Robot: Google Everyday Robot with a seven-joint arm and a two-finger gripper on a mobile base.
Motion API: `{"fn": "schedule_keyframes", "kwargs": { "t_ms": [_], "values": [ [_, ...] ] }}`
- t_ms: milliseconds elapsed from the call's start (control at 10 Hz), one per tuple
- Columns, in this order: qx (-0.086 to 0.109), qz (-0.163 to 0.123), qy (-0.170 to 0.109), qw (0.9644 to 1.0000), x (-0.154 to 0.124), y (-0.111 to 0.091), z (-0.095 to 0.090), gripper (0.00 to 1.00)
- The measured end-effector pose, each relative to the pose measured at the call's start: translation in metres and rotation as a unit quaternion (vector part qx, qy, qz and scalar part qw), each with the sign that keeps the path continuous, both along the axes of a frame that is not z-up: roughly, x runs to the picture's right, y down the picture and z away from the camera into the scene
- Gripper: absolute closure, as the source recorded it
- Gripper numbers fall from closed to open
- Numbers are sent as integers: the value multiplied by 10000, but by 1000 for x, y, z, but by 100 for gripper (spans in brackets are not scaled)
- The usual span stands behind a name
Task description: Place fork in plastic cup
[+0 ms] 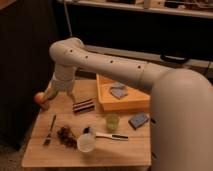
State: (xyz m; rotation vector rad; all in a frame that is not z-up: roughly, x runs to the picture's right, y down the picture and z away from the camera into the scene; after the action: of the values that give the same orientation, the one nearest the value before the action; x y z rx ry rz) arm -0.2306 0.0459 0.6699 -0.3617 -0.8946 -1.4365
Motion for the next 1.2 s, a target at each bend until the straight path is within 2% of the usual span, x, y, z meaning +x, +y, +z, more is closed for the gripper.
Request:
{"fn": "schedule_keyframes", "kwargs": {
  "t_ms": [100, 300, 500, 700, 900, 1100, 1200],
  "values": [
    [32, -363, -206, 9991, -20, 11, 3, 20],
    [-244, -946, -526, 9938, -42, 37, 8, 20],
    [-441, -1276, -590, 9891, -44, 64, 17, 20],
    [-503, -1419, -463, 9875, -43, 86, 29, 20],
    [-486, -1506, -264, 9870, -50, 112, 42, 20],
    [-412, -1468, 37, 9883, -63, 136, 50, 20],
    [-374, -1412, 152, 9892, -67, 139, 52, 20]
  ]
}}
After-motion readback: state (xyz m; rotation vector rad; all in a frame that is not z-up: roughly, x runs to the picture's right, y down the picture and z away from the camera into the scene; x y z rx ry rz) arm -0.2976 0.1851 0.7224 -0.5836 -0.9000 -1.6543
